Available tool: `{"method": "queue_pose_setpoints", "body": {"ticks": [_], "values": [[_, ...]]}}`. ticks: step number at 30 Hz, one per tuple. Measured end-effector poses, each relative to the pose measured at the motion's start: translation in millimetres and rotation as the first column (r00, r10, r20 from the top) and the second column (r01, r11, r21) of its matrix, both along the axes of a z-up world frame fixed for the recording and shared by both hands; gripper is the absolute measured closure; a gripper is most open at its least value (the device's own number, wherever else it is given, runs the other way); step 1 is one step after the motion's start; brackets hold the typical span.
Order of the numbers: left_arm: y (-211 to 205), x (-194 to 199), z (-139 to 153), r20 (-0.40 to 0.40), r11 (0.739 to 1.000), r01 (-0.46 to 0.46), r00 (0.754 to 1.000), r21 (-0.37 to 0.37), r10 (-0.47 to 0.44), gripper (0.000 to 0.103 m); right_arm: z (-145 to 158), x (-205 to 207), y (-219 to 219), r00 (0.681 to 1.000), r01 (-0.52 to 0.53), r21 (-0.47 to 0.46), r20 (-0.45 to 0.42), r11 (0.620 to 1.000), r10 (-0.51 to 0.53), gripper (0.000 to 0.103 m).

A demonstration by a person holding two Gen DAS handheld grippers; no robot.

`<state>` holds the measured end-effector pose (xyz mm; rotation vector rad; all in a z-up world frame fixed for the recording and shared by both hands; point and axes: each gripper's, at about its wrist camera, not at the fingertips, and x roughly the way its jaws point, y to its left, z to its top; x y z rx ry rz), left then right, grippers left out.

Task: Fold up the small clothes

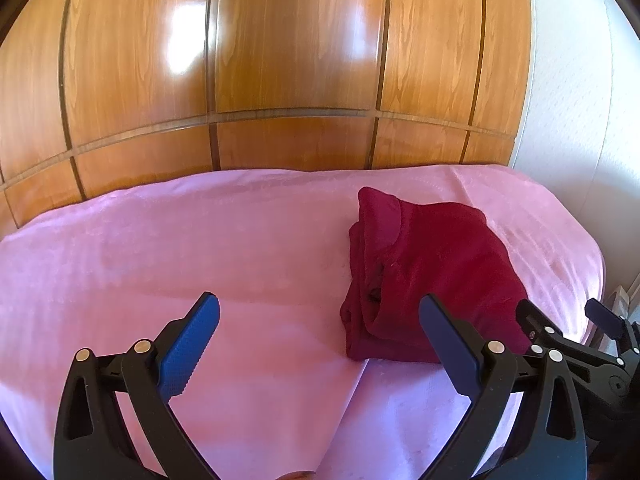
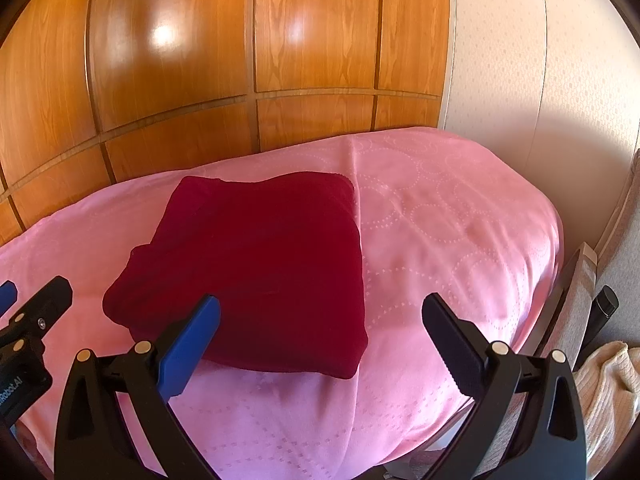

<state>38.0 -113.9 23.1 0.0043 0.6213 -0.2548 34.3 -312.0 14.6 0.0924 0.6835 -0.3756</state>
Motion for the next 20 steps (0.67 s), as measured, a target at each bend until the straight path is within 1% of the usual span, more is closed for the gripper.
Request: {"method": "queue_pose_setpoints", "body": {"ticks": [5, 8, 10, 13, 16, 20], "values": [[-1, -1, 2, 0.007, 1.0, 0.003, 1.0, -0.003, -0.003, 0.004, -1, -1, 1, 1.0, -0.002, 0.0, -0.004, 1.0, 0.002, 0.002], [-5, -2, 1, 0.017, 1.0, 0.006, 1.0, 0.019, -0.007, 0.004, -3, -1, 1, 1.0, -0.001, 0.008, -0.008, 1.0, 0.001, 0.002], [-5, -2, 0, 0.023, 1.0, -0.008, 1.0, 0.027, 0.008, 0.004, -4, -1, 1, 1.0, -0.003, 0.01, -0.012, 1.0, 0.003, 0.002], [-3, 5, -5, -0.014, 1.0, -0.013, 1.0, 0.018, 0.013, 0.004, -4, -1, 1, 1.0, -0.001, 0.01, -0.011, 1.0, 0.001, 0.002], [-1, 9, -8, -0.038, 1.0, -0.013, 0.999, 0.02, 0.013, 0.004, -1, 0, -4, 1.0, 0.014, 0.008, 0.004, 1.0, -0.014, 0.002], [5, 13, -12, -0.062, 1.0, -0.025, 0.998, 0.0, 0.025, 0.004, 0, 6, -16, 0.999, 0.033, 0.029, 0.008, 0.999, -0.033, 0.002]]}}
